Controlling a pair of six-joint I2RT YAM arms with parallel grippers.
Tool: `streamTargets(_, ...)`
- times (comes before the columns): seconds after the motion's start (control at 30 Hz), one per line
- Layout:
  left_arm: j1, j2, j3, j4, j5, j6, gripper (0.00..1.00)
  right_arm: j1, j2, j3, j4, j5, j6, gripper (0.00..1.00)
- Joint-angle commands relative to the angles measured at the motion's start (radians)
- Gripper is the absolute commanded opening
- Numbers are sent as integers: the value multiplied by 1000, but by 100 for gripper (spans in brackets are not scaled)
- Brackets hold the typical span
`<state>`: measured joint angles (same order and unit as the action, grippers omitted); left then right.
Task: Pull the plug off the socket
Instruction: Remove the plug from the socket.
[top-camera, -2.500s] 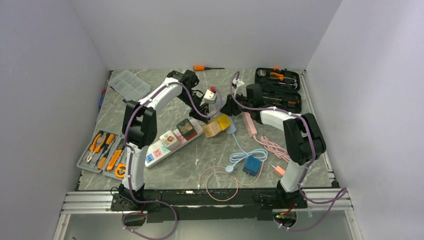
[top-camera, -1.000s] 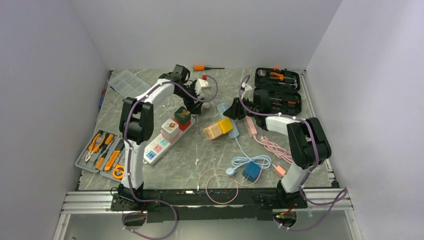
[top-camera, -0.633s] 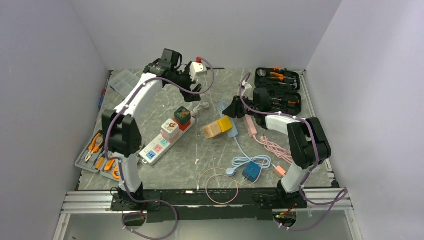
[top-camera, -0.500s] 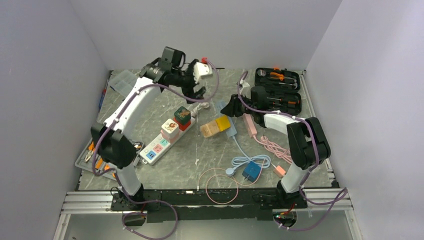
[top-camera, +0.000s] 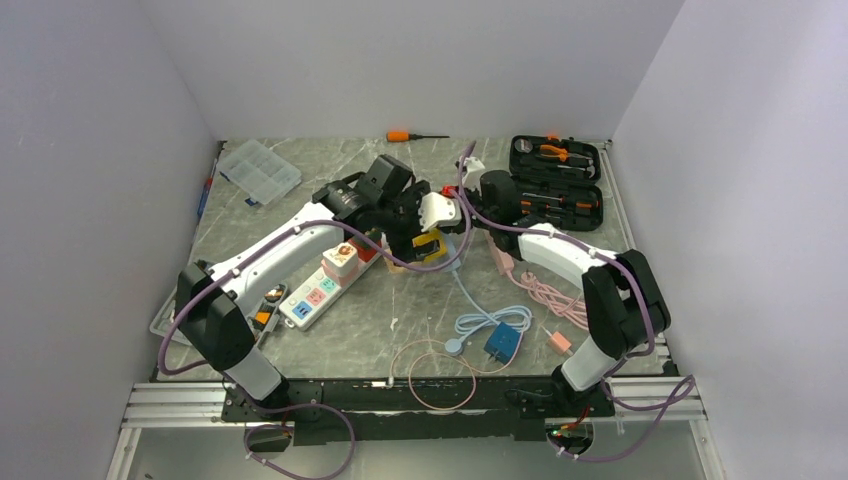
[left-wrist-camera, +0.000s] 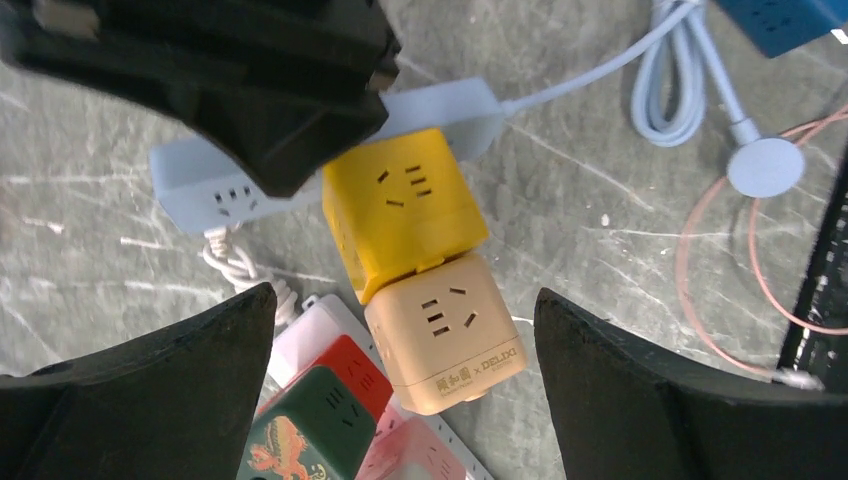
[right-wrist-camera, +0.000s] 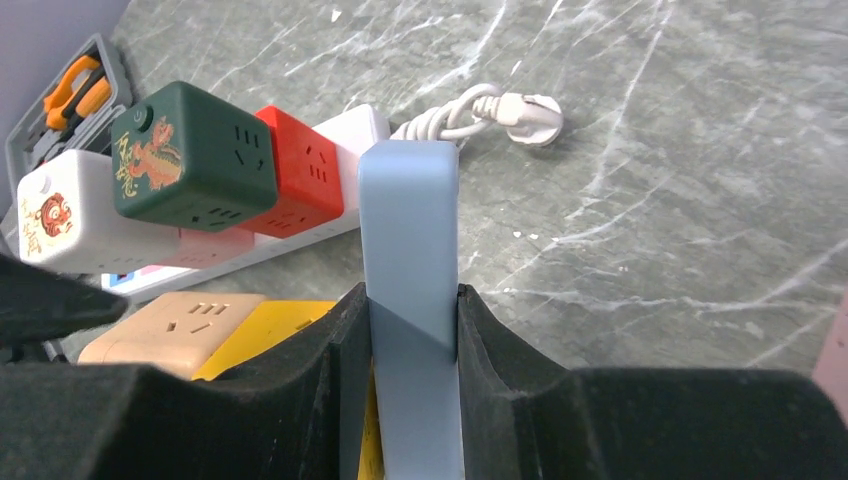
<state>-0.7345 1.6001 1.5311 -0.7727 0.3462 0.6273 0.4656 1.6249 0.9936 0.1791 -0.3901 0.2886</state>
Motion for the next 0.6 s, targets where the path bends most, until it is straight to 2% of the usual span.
streamTargets(0.0, -23, -28, -43, 118, -131, -88, 99, -9, -89, 72, 20, 44, 57, 0)
streamTargets(0.1, -59, -54, -66, 144, -241, -106, 99, -8, -87, 98, -19, 44, 60, 0)
streamTargets(0.17, -88, -86, -20, 125, -278, -91, 99, -8, -90, 97, -24, 55, 63, 0)
streamTargets(0.2, -96, -98, 20, 87, -239, -63, 99, -8, -91, 94, -21, 56, 63, 0)
streamTargets(0.27, -98, -110, 73, 15, -46, -17, 99, -9, -87, 88, -11, 62, 62, 0)
streamTargets(0.3, -103, -108, 72, -15, -12, -35, 99, -9, -86, 89, -7, 63, 63, 0)
streamTargets(0.43, -103, -38, 174, -214, 124, 46, 99, -9, -79, 95, -9, 58, 54, 0)
streamTargets(0.5, -100, -22, 186, -214, 136, 74, 99, -8, -88, 87, -3, 60, 53, 0)
streamTargets(0.57, -115, -51, 109, -65, 4, 22, 99, -8, -94, 86, -4, 60, 52, 0)
